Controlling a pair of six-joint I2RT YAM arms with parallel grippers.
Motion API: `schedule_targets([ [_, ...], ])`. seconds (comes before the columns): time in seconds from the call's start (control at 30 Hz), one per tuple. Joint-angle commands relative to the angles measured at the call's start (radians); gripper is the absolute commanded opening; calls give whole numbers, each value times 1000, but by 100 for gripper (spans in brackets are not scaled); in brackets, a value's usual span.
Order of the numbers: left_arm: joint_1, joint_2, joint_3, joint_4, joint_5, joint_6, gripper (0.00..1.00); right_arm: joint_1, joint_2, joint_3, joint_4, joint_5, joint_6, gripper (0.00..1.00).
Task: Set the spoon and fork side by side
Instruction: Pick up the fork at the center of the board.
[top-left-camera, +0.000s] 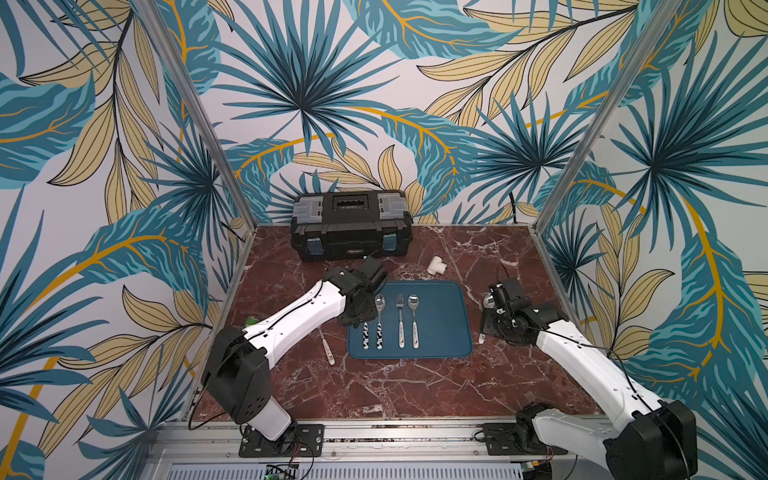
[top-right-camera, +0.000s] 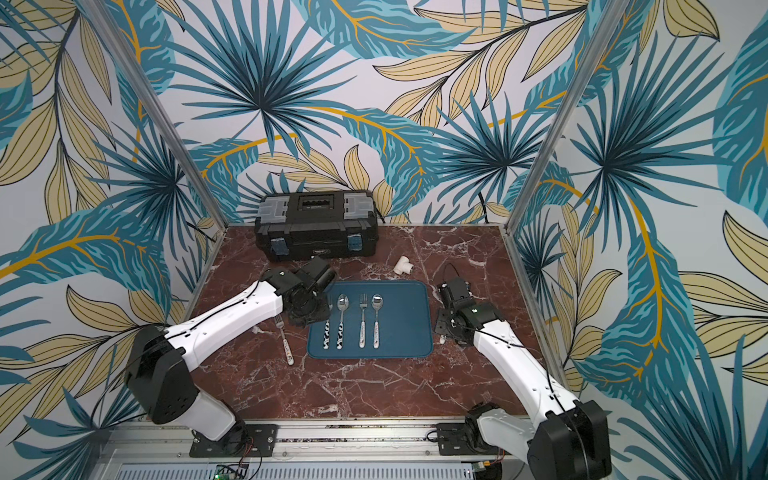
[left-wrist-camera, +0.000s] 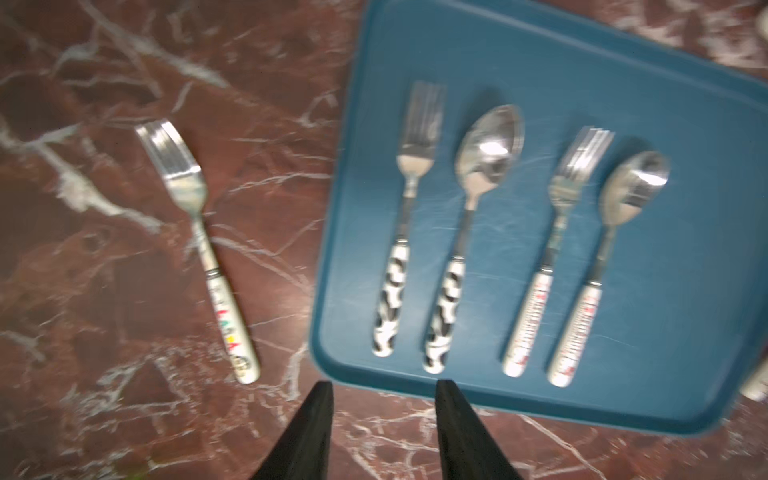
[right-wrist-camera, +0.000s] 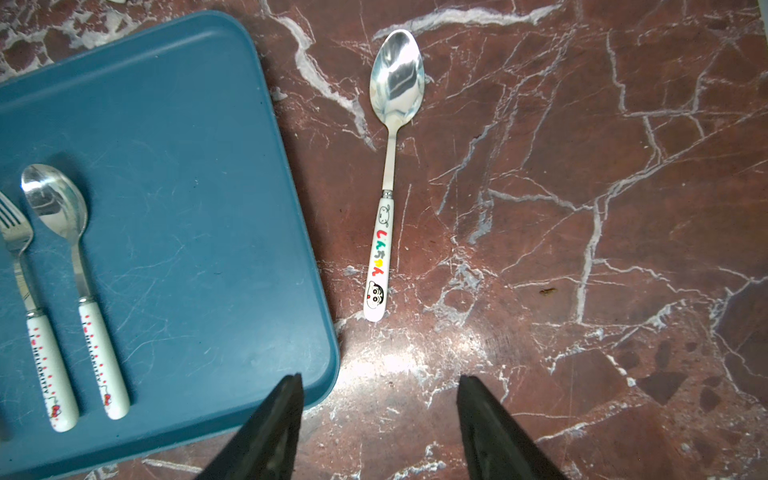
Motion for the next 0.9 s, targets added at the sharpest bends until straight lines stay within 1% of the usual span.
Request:
schedule_targets([
  [0.0,40,-97,-124,17,-18,-5,45,-3,24,-19,8,-2,21,65],
  [0.07,85,-138,-190,38,4,0,44,-3,36,-12,14,-15,26,65],
  [0.13,125,-160,-247,80,57,19,44,-3,42,-7,18,-19,27,65],
  [0.2,157,-149,-272,84,84,34,43,-3,48,-3,18,-22,21,65],
  [0.33,198,-119,-312,96,92,44,42,-2,42,-11,20,-28,14,65],
  [0.47,246,-95,-393,187,112,56,42,-3,40,-21,29,-36,12,65],
  [0.7,277,-54,-446,292,102,90,41,-3,36,-24,33,-40,4,65],
  [0.87,293,12,-449,362,138,112,39,-3,33,-35,34,-43,4,65],
])
